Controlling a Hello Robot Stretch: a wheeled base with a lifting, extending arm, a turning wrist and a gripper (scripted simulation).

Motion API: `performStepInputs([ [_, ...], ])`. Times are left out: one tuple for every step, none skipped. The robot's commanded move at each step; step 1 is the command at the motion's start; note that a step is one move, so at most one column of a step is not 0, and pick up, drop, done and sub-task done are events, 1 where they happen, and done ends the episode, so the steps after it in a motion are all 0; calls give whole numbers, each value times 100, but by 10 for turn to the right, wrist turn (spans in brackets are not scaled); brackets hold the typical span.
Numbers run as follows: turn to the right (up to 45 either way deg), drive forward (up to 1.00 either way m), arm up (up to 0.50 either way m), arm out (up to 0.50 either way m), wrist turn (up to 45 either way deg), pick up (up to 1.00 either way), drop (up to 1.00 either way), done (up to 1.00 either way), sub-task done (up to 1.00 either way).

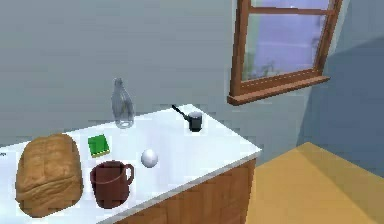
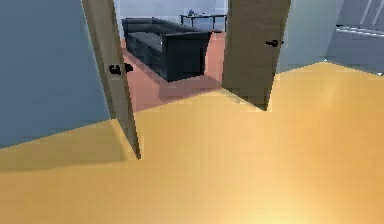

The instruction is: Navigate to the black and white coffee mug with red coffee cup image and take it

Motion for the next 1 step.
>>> performStepInputs([
  [0, 25, 0, 0, 0, 0, 0, 0, 0],
])
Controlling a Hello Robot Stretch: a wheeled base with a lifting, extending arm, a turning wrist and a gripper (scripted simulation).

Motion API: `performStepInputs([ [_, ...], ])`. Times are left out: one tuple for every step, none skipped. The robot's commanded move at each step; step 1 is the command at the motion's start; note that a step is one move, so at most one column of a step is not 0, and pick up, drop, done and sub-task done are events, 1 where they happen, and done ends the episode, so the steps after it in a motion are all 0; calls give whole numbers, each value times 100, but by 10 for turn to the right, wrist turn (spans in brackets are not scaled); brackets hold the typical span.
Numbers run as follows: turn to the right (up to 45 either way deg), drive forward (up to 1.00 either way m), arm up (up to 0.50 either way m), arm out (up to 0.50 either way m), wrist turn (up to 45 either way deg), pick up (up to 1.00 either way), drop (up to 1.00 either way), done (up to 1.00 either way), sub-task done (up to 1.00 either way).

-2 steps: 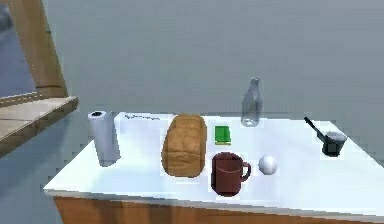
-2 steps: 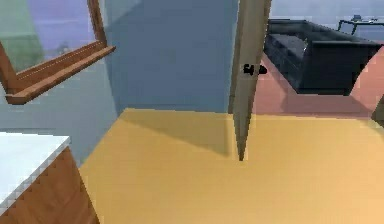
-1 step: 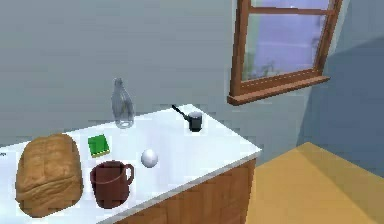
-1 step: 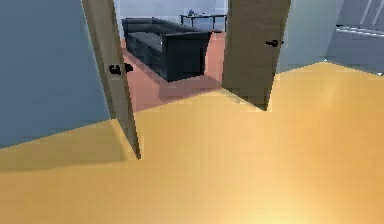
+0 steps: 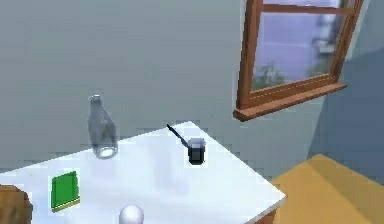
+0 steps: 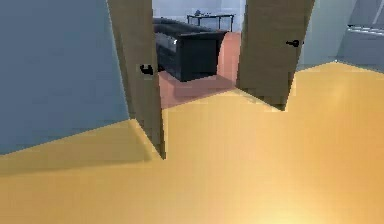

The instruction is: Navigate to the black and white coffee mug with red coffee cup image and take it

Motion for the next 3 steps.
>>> performStepInputs([
  [-450, 0, 0, 0, 0, 0, 0, 0, 0],
  [-360, 0, 0, 0, 0, 0, 0, 0, 0],
  [0, 0, 50, 0, 0, 0, 0, 0, 0],
])
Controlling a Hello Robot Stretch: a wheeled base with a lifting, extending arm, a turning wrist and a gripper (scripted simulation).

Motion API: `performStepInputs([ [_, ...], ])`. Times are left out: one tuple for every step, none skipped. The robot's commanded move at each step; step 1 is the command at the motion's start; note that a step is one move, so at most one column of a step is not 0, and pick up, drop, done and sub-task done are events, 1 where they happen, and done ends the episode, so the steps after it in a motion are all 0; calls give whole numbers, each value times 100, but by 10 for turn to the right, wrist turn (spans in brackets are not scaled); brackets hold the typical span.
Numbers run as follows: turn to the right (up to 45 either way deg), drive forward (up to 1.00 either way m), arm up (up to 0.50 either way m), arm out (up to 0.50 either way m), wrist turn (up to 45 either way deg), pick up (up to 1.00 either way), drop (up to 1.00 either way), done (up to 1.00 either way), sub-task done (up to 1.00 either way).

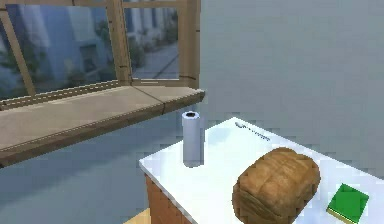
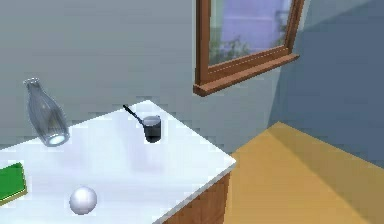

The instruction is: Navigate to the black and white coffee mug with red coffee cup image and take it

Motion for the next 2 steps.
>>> performStepInputs([
  [0, 0, 38, 0, 0, 0, 0, 0, 0],
  [0, 0, 0, 36, 0, 0, 0, 0, 0],
])
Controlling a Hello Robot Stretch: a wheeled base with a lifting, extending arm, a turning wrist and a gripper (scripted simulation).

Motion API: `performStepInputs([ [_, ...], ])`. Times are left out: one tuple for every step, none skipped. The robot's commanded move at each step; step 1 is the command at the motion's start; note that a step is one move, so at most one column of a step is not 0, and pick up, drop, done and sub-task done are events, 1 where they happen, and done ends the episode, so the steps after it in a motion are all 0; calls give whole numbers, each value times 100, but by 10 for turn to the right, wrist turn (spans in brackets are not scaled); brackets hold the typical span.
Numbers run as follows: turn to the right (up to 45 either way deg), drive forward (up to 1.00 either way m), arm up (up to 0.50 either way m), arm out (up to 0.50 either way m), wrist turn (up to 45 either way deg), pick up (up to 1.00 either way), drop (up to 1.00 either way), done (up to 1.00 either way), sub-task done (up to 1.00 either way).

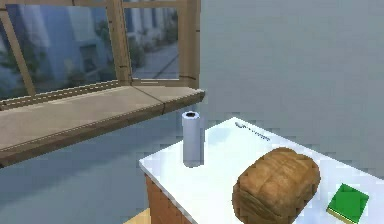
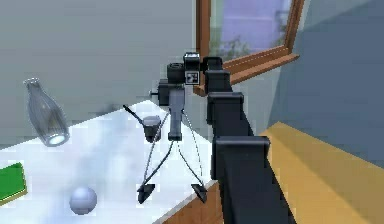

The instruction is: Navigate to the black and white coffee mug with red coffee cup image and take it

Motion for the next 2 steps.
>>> performStepInputs([
  [0, 0, 0, 0, 450, 0, 0, 0, 0],
  [0, 0, 0, 0, 450, 0, 0, 0, 0],
])
